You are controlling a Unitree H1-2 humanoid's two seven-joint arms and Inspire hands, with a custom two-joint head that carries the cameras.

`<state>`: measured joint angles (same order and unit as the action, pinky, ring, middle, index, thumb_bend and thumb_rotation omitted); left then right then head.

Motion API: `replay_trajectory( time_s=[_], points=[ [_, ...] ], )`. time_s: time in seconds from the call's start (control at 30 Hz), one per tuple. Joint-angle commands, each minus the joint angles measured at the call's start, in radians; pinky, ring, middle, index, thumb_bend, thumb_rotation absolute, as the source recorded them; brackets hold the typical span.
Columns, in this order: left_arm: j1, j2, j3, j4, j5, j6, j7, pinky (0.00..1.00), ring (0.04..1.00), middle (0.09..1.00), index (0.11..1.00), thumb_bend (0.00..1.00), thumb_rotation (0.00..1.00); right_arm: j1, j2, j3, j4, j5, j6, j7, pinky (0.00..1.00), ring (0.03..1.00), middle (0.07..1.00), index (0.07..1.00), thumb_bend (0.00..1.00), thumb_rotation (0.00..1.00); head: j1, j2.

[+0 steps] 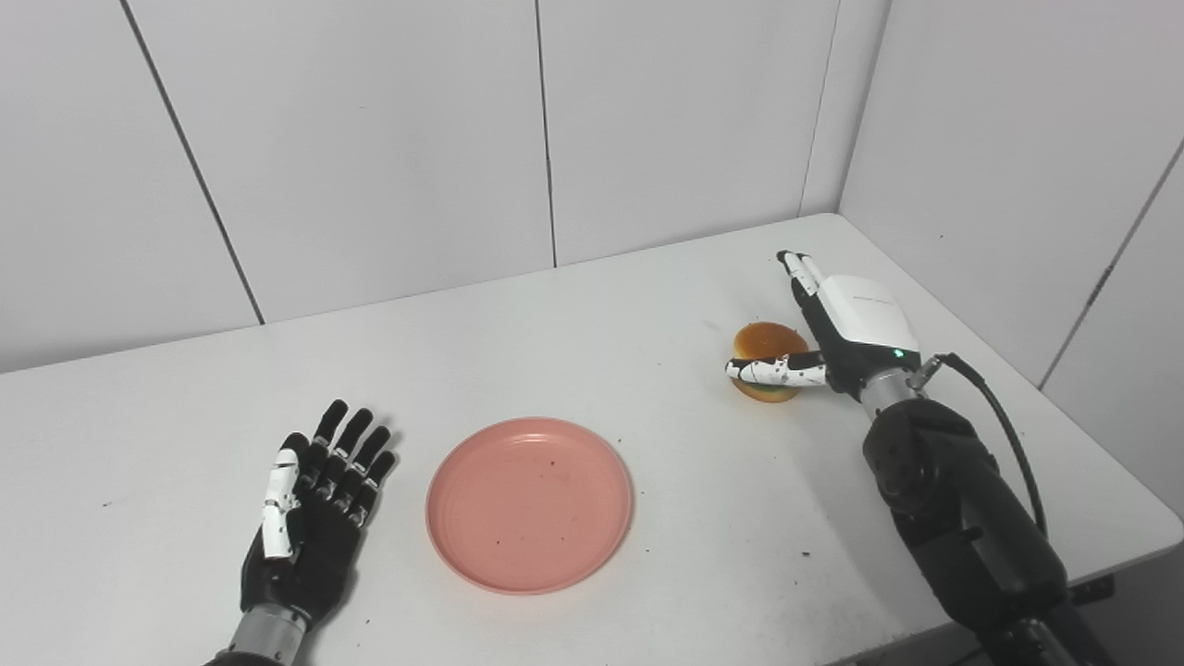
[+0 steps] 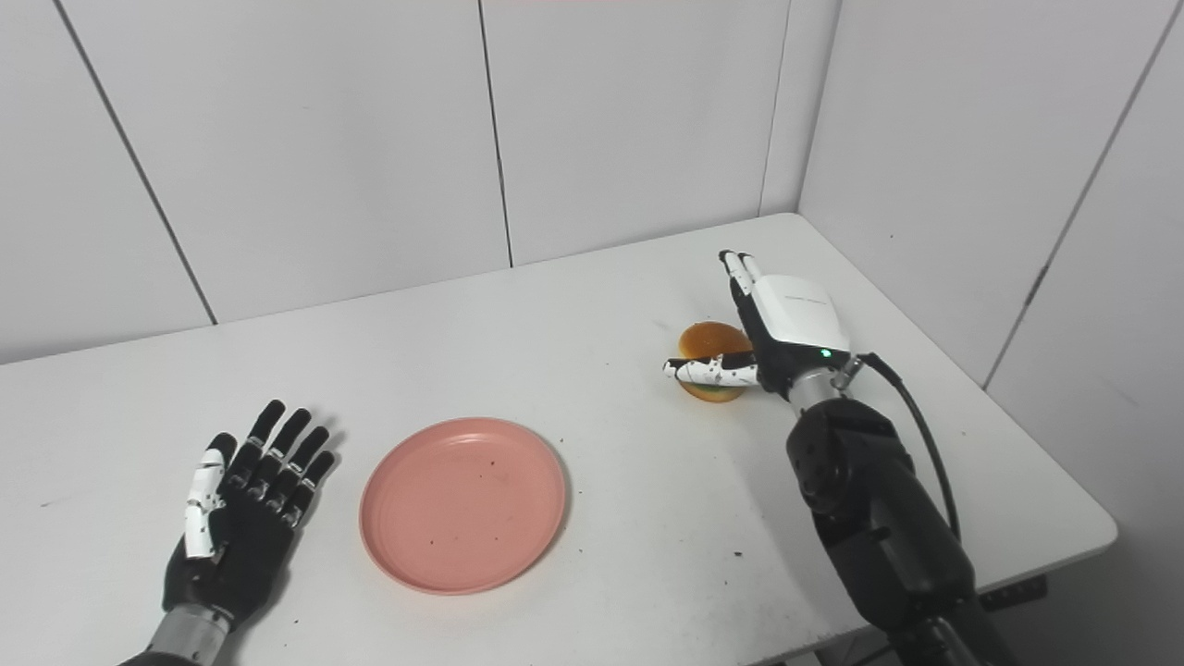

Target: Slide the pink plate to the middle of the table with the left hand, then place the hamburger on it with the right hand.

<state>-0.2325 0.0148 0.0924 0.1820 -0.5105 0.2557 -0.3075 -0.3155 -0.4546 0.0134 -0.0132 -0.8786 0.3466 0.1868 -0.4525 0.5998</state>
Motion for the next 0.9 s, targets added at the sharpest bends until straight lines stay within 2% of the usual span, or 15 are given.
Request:
replay_trajectory(
  time_s=[0.0, 0.1, 0.3, 0.47, 0.6, 0.77, 0.87],
  points=[
    [0.031, 0.018, 0.004, 0.024, 0.013, 0.059, 0.023, 0.99, 0.961, 0.972, 0.973, 0.32, 1.0, -0.055, -0.026, 0.002, 0.009, -0.003, 0.022, -0.017, 0.71, 0.9, 0.988, 0.991, 1.0, 0.67, -0.001, 0.004],
    [0.032, 0.019, 0.005, 0.02, 0.01, 0.065, 0.023, 1.0, 0.966, 0.975, 0.973, 0.32, 1.0, -0.07, -0.026, 0.015, 0.041, -0.007, 0.025, -0.026, 0.69, 0.901, 0.989, 0.989, 1.0, 0.68, 0.0, 0.007],
    [0.035, 0.021, 0.005, 0.012, 0.009, 0.071, 0.025, 1.0, 0.962, 0.972, 0.973, 0.32, 1.0, -0.1, -0.025, 0.034, 0.107, 0.001, 0.029, -0.044, 0.71, 0.905, 0.986, 0.983, 1.0, 0.68, 0.002, 0.014],
    [0.035, 0.021, 0.005, 0.006, 0.006, 0.077, 0.032, 0.99, 0.962, 0.971, 0.971, 0.32, 1.0, -0.129, -0.031, 0.065, 0.146, -0.026, 0.066, -0.033, 0.68, 0.893, 0.987, 0.978, 1.0, 0.69, 0.003, 0.017],
    [0.036, 0.021, 0.006, 0.002, 0.006, 0.08, 0.035, 0.99, 0.962, 0.971, 0.971, 0.32, 1.0, -0.146, -0.04, 0.092, 0.167, -0.046, 0.09, -0.031, 0.67, 0.871, 0.973, 0.967, 1.0, 0.69, 0.004, 0.021],
    [0.039, 0.02, 0.008, -0.009, 0.003, 0.088, 0.036, 1.0, 0.964, 0.974, 0.973, 0.32, 1.0, -0.17, -0.04, 0.097, 0.217, -0.03, 0.092, -0.045, 0.64, 0.848, 0.957, 0.963, 1.0, 0.68, 0.007, 0.027],
    [0.04, 0.019, 0.009, -0.013, 0.005, 0.091, 0.04, 0.99, 0.961, 0.972, 0.971, 0.32, 1.0, -0.18, -0.044, 0.105, 0.232, -0.033, 0.094, -0.044, 0.65, 0.825, 0.916, 0.949, 0.98, 0.67, 0.008, 0.029]
  ],
)
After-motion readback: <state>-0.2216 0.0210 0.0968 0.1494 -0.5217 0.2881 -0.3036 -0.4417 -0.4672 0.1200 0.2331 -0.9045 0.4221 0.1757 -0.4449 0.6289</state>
